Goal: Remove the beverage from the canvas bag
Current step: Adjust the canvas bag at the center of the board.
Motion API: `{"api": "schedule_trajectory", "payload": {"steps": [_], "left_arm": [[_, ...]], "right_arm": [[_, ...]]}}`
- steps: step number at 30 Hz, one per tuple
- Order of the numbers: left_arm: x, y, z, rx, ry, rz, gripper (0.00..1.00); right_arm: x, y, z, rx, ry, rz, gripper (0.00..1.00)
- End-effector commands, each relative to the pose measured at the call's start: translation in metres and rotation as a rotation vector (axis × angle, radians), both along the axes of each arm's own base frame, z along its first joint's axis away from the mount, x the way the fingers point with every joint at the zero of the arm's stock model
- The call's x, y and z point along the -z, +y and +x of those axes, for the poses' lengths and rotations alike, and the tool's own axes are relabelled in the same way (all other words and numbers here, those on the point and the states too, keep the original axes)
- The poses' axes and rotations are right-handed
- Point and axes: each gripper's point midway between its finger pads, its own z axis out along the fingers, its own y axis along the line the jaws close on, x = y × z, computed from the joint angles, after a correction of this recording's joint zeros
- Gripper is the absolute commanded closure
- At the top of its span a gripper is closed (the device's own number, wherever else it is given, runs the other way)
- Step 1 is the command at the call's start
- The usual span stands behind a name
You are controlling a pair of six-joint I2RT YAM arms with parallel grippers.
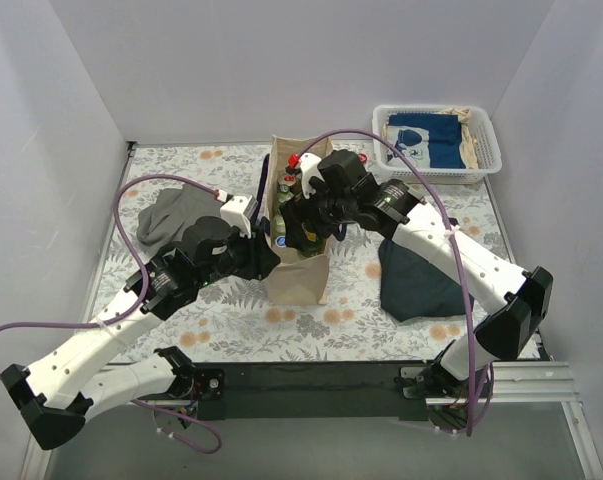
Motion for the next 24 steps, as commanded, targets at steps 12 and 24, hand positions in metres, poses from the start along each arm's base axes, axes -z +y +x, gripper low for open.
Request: {"api": "schedule_trajectory", "payload": {"steps": [12, 24], "left_arm": [[0.048, 0.015, -0.029, 0.033, 0.158, 0.098, 0.67], [0.056, 0.021, -0.026, 0.002, 0.164, 0.133, 0.67]], "right_arm": [[0.007, 0.007, 0.014, 0.065, -0.099, -0.115, 0.01], [0.013, 0.028, 0.015, 0.014, -0.09, -0.119, 0.02]]}}
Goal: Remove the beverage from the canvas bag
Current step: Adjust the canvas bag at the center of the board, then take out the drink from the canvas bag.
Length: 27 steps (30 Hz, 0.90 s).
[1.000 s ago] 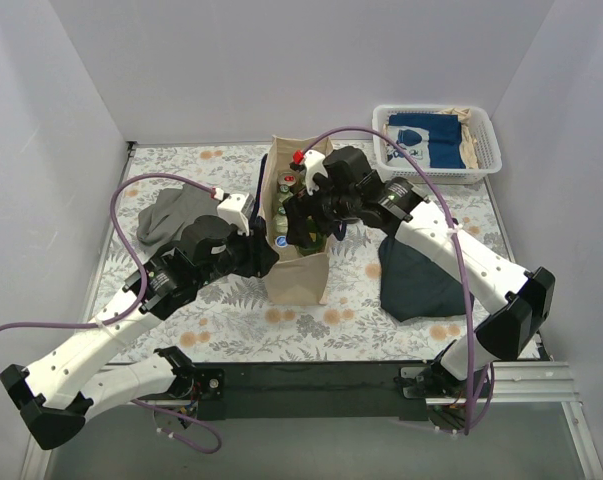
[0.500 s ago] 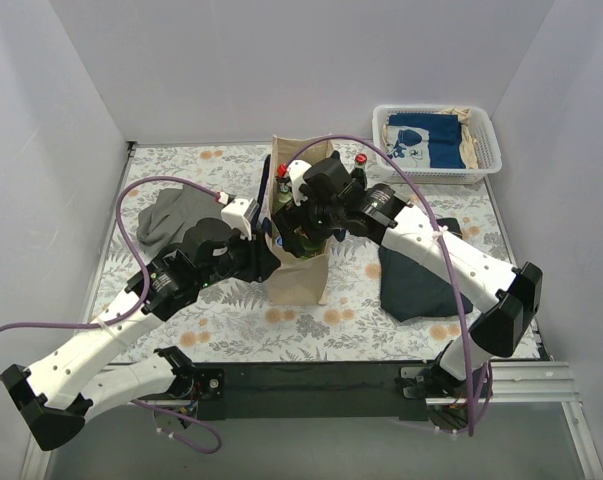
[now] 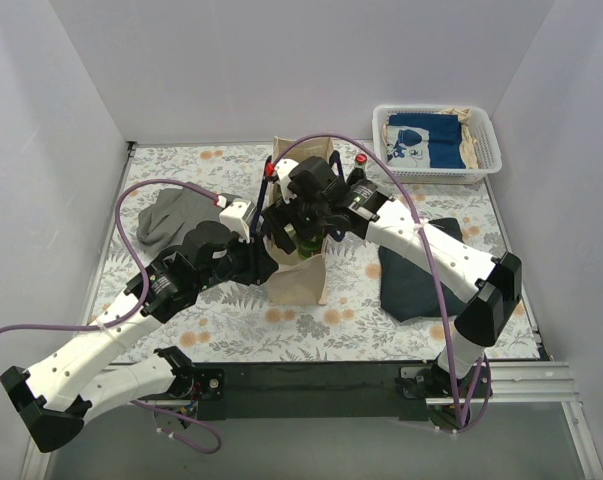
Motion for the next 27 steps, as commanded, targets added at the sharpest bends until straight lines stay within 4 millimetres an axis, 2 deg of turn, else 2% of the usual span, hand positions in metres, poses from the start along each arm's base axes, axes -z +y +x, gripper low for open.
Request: {"api": "schedule_trajectory", "payload": {"steps": [1, 8, 10, 12, 20, 27], "left_arm": [[0.039, 0.018, -0.017, 0.002, 0.111, 0.127, 0.67], [0.034, 0.016, -0.012, -0.019, 0.095, 0.112, 0.66], [0.034, 0.016, -0.01, -0.023, 0.09, 0.114, 0.66], [0.034, 0.016, -0.01, -0.023, 0.089, 0.111, 0.66], [0.032, 0.015, -0.007, -0.029, 0.081, 0.108, 0.65], [0.038, 0.015, -0.007, -0.029, 0.09, 0.126, 0.63]], "right_arm": [[-0.011, 0.01, 0.0, -0.031, -0.027, 0.018, 0.03], [-0.004, 0.016, -0.004, -0.049, -0.01, 0.007, 0.11], [-0.004, 0.018, -0.006, -0.055, -0.007, 0.009, 0.16], [-0.002, 0.02, -0.007, -0.062, -0.003, 0.005, 0.26], [0.002, 0.03, -0.016, -0.114, 0.034, 0.012, 0.27], [0.014, 0.033, -0.021, -0.129, 0.064, -0.01, 0.34]]}}
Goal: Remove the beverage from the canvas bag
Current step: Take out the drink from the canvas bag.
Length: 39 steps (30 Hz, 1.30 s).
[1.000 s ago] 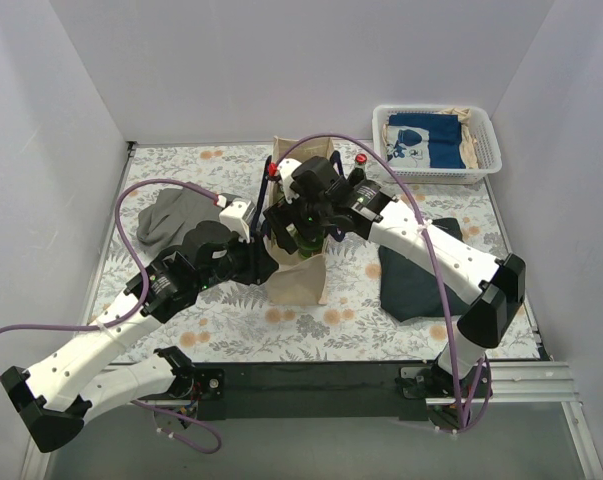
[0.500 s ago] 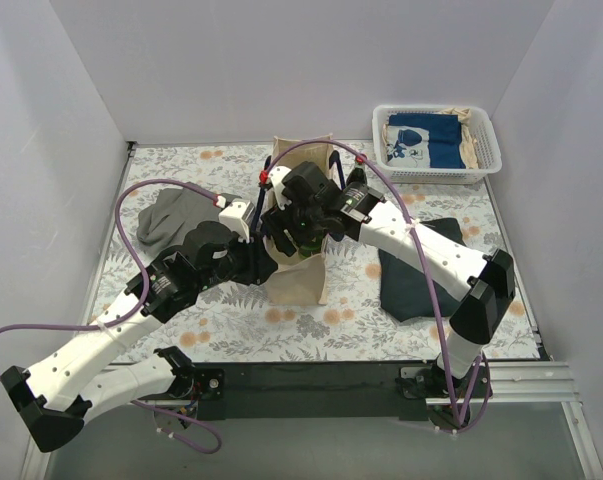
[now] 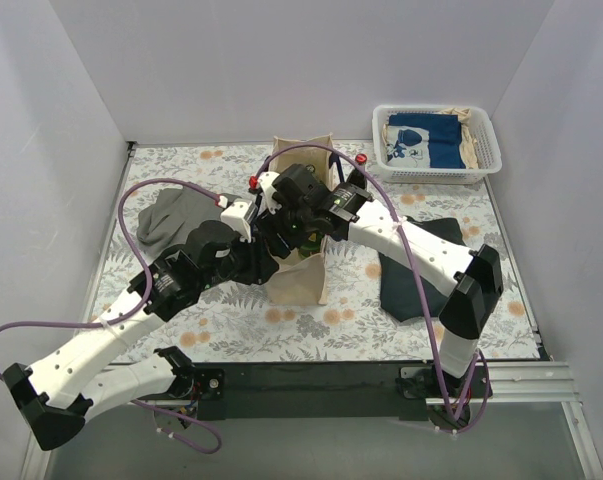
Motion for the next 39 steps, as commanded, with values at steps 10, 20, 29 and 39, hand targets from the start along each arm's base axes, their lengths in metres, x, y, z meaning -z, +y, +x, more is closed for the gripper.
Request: {"api": "schedule_trajectory", "payload": {"steps": [10, 20, 29, 39], "left_arm": [[0.028, 0.015, -0.009, -0.018, 0.063, 0.096, 0.62], [0.029, 0.017, -0.01, -0.023, 0.065, 0.096, 0.62], [0.029, 0.015, -0.008, -0.023, 0.061, 0.095, 0.62], [0.025, 0.01, -0.003, -0.014, 0.047, 0.088, 0.6]], "right_arm": [[-0.006, 0.006, -0.009, -0.03, 0.02, 0.011, 0.51], [0.001, 0.004, -0.01, -0.017, 0.039, -0.015, 0.88], [-0.006, 0.004, -0.007, -0.008, 0.017, -0.008, 0.99], [-0.07, 0.01, 0.004, 0.001, -0.103, 0.11, 0.99]]}}
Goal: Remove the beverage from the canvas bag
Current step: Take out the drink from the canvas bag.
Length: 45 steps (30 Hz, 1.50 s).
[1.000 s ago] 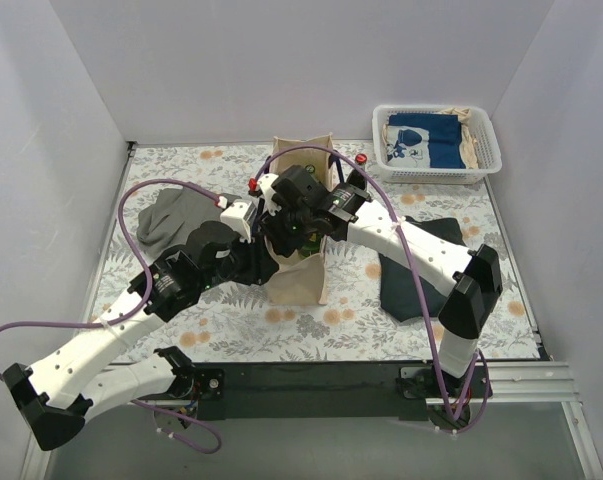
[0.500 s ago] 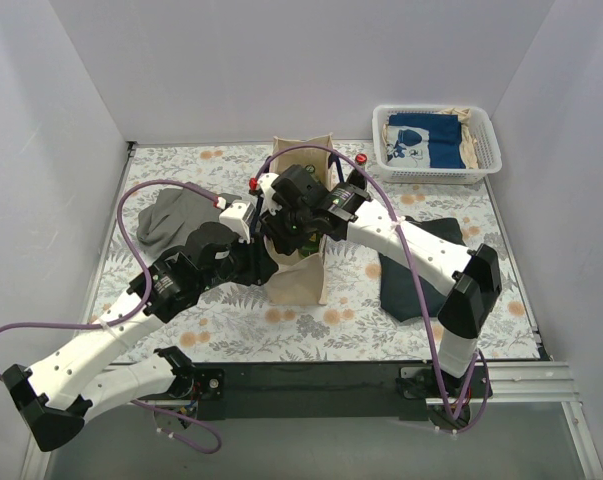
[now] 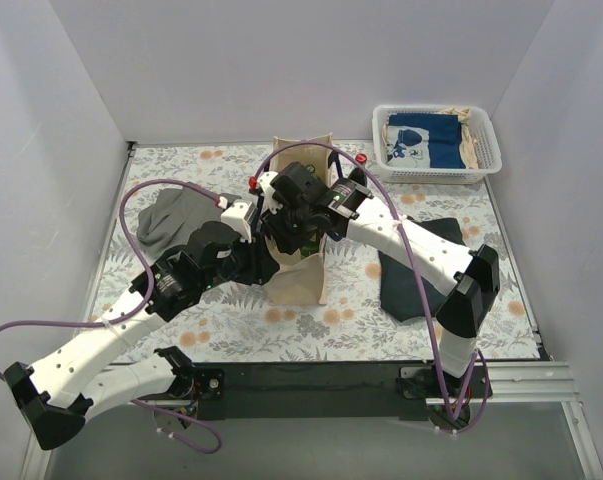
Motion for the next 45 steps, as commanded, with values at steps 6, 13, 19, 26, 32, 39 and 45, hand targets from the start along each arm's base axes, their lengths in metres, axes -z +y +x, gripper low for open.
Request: {"api": "schedule_trajectory", "payload": {"steps": [6, 13, 19, 26, 32, 39, 45], "left_arm": [[0.017, 0.007, -0.004, 0.007, 0.035, 0.076, 0.59], [0.014, 0.01, -0.002, -0.008, 0.026, 0.078, 0.59], [0.009, 0.011, 0.001, -0.025, 0.007, 0.075, 0.57], [0.006, 0.011, 0.007, -0.043, -0.004, 0.083, 0.56], [0.004, 0.013, 0.008, -0.059, -0.013, 0.08, 0.56], [-0.001, 0.015, 0.011, -0.079, -0.026, 0.079, 0.52], [-0.004, 0.019, 0.015, -0.116, -0.035, 0.077, 0.36]], "right_arm": [[-0.103, 0.023, 0.006, -0.02, -0.148, 0.254, 0.99], [-0.115, 0.017, 0.005, -0.004, -0.162, 0.266, 0.99], [-0.128, 0.007, 0.012, 0.046, -0.215, 0.271, 0.99], [-0.14, 0.0, 0.017, 0.089, -0.253, 0.29, 0.99], [-0.152, -0.003, 0.018, 0.106, -0.279, 0.32, 0.99], [-0.171, -0.003, 0.014, 0.096, -0.289, 0.371, 0.99], [-0.187, -0.007, 0.009, 0.092, -0.306, 0.408, 0.99]]}}
